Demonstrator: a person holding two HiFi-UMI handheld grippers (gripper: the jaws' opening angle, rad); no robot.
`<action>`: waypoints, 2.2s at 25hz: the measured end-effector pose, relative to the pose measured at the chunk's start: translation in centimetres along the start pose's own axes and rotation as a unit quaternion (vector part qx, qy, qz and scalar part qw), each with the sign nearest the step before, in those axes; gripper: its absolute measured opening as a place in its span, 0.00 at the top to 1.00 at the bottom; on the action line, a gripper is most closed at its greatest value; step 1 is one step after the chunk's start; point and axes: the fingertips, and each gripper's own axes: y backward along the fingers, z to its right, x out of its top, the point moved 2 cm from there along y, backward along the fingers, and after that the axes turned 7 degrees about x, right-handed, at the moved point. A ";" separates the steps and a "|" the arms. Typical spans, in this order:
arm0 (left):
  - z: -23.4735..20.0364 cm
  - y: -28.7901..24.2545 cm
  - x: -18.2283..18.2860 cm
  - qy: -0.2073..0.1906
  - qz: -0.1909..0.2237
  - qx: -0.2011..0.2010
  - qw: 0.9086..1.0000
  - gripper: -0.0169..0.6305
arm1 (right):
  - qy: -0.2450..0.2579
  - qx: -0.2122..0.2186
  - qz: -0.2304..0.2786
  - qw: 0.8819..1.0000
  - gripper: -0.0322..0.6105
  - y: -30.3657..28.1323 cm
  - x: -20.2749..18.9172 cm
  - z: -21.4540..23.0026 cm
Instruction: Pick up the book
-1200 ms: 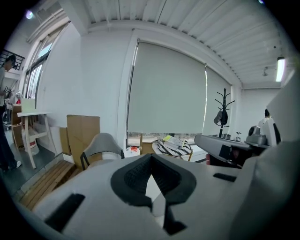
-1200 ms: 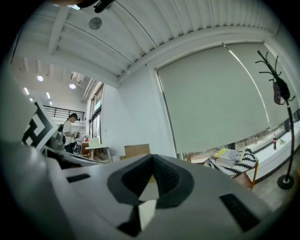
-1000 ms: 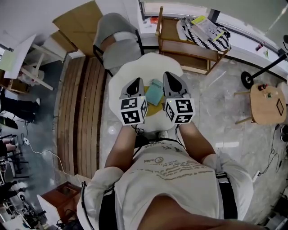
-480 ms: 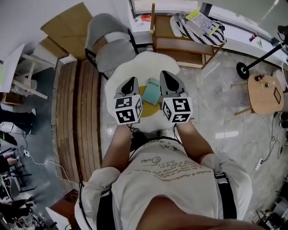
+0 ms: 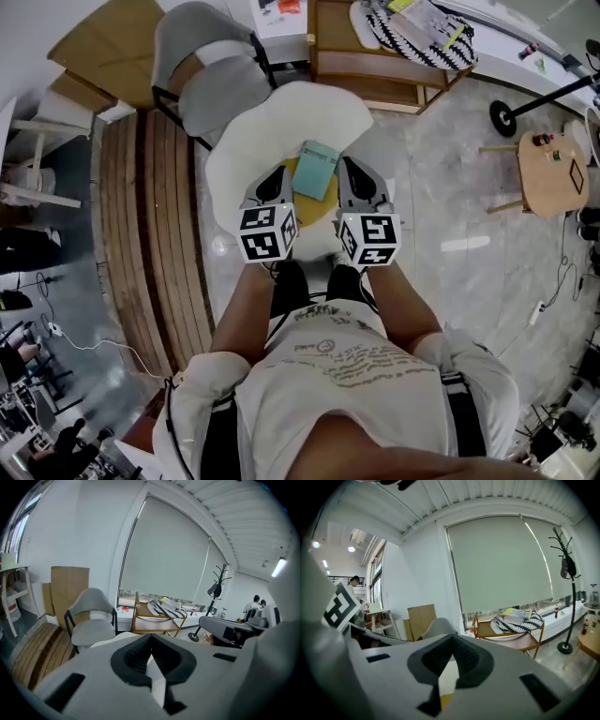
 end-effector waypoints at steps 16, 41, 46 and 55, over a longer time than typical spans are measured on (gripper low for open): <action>-2.1 -11.6 -10.5 -0.025 -0.103 -0.054 0.993 0.94 | -0.079 -0.075 -0.080 0.991 0.91 -3.4 -11.9 6.3; -6.4 -30.1 -32.3 -0.057 -0.187 -0.063 0.979 0.94 | -0.077 -0.070 -0.164 0.981 0.91 -15.3 -38.4 12.9; -8.5 -32.4 -35.6 -0.080 -0.191 -0.050 0.977 0.94 | -0.098 -0.064 -0.179 0.977 0.91 -16.2 -42.3 12.8; -10.2 -36.6 -38.2 0.026 -0.171 -0.122 0.977 0.92 | -0.100 -0.073 -0.208 0.970 0.91 -14.6 -45.6 12.7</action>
